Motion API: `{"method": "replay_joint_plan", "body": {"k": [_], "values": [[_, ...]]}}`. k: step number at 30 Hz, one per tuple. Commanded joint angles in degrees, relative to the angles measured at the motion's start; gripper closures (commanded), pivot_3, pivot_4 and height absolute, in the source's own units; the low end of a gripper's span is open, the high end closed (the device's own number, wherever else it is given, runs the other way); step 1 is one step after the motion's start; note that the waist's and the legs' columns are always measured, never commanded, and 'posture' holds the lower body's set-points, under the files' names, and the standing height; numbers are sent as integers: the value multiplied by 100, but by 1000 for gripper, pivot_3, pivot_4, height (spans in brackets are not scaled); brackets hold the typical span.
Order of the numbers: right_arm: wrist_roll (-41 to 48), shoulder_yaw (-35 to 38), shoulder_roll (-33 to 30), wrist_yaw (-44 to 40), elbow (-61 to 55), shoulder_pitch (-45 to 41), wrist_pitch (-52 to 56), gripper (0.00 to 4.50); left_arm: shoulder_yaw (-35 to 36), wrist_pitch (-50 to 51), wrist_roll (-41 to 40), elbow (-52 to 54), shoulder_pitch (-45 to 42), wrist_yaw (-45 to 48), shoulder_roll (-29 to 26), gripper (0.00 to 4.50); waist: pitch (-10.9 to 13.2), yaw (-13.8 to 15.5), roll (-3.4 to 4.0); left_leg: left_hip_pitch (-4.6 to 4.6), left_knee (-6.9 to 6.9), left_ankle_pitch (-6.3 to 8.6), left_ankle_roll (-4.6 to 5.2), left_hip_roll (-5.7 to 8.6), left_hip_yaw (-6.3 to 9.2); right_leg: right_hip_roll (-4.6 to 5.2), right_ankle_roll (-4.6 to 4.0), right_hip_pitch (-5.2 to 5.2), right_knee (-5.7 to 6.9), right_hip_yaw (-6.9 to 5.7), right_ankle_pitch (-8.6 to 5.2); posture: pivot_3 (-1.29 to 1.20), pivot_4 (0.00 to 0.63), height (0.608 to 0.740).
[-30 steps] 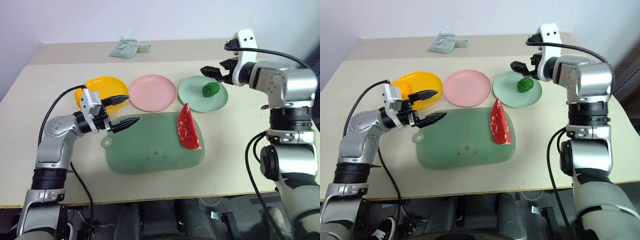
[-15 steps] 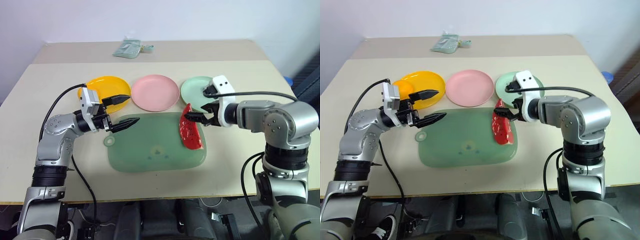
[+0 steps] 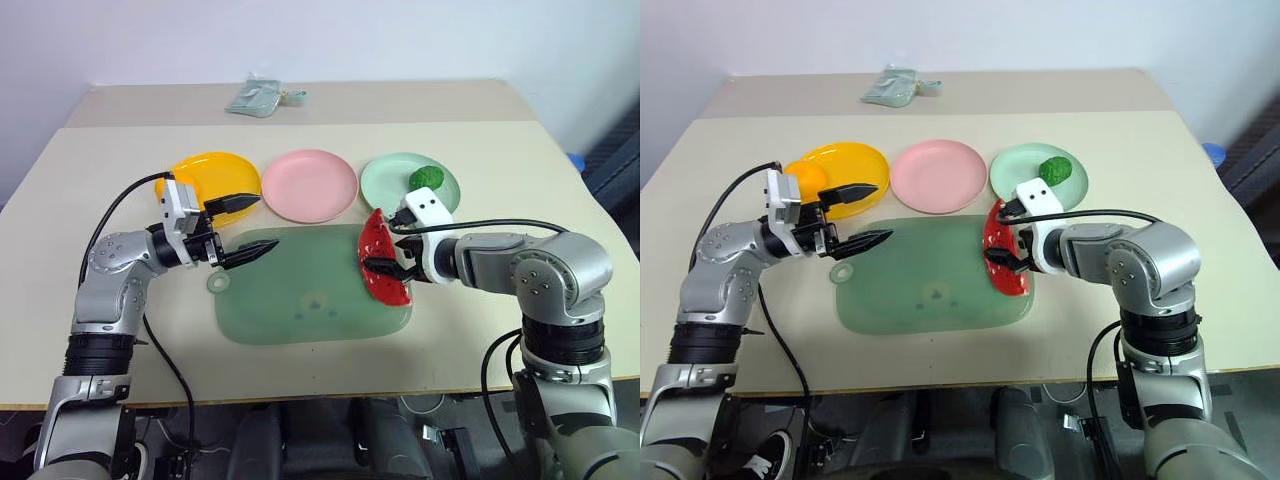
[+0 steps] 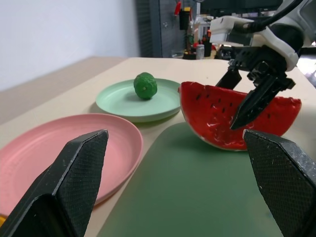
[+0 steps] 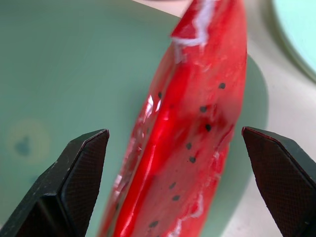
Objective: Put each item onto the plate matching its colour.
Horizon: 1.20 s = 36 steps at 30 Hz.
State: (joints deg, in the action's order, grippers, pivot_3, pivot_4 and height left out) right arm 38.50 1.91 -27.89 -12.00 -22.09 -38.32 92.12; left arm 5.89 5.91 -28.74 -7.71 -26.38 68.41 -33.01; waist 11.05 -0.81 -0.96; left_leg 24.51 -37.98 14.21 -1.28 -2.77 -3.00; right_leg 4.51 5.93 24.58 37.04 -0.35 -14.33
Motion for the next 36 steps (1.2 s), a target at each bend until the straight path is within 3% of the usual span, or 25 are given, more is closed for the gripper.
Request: {"method": "replay_joint_plan", "body": {"k": [1,6,8,9,15,17,21,25,33,34,36], "values": [[163,27,114,118,-204,-55,38,842,54,2,-12,255,20,-68,-40,0,0,0,0,0,0,0,0,0,0,0,0,0,0,0,0,0,150,740],[194,62,243,189,-144,-235,38,3274,28,72,-27,337,3,-142,-26,0,0,5,0,0,0,0,0,0,0,0,0,0,0,0,0,0,150,740],[157,72,246,178,-124,-343,38,3785,30,89,-29,352,3,-153,-21,0,0,6,0,0,0,0,0,0,0,0,0,0,0,0,0,0,150,740],[97,78,250,156,-118,-422,38,3836,33,95,-31,358,1,-157,-19,0,0,3,0,0,0,0,0,0,0,0,0,0,0,0,0,0,150,740],[-307,90,333,46,381,-1073,-764,3836,117,70,-31,253,-84,-277,12,0,0,-3,0,0,0,0,0,0,0,0,0,0,-1,0,0,0,150,740],[-617,-205,378,-41,840,-1342,-1374,3836,169,48,-2,122,-200,-430,52,0,0,-3,0,0,0,0,0,0,0,0,0,0,0,0,0,0,150,740],[-1448,-845,852,-270,2134,-1702,-3259,3836,69,-295,547,-328,-469,-970,127,0,0,-13,0,-1,0,0,0,1,-1,-2,1,0,-1,-1,0,0,150,740],[-1699,-635,1637,-279,3484,-2041,-4465,3836,20,-594,848,-332,-510,-1388,291,0,1,-29,1,1,3,0,0,0,-3,-3,2,2,-3,0,0,0,150,740],[-2457,-885,2291,-929,5710,-2298,-6428,3836,51,-404,826,265,-69,-1730,336,0,1,-30,0,4,4,0,0,0,-6,0,2,4,-2,0,0,0,150,740],[-2465,-815,2341,-971,5873,-2340,-6576,2847,62,-373,815,309,-35,-1757,328,0,1,-29,0,4,5,0,0,0,-5,0,2,4,-2,0,0,0,150,740],[-2119,-501,2507,-1320,5991,-2373,-6664,2054,119,-403,779,322,47,-1737,284,0,1,-31,0,4,4,0,-1,-1,-5,0,2,4,0,0,0,0,150,740]]}}
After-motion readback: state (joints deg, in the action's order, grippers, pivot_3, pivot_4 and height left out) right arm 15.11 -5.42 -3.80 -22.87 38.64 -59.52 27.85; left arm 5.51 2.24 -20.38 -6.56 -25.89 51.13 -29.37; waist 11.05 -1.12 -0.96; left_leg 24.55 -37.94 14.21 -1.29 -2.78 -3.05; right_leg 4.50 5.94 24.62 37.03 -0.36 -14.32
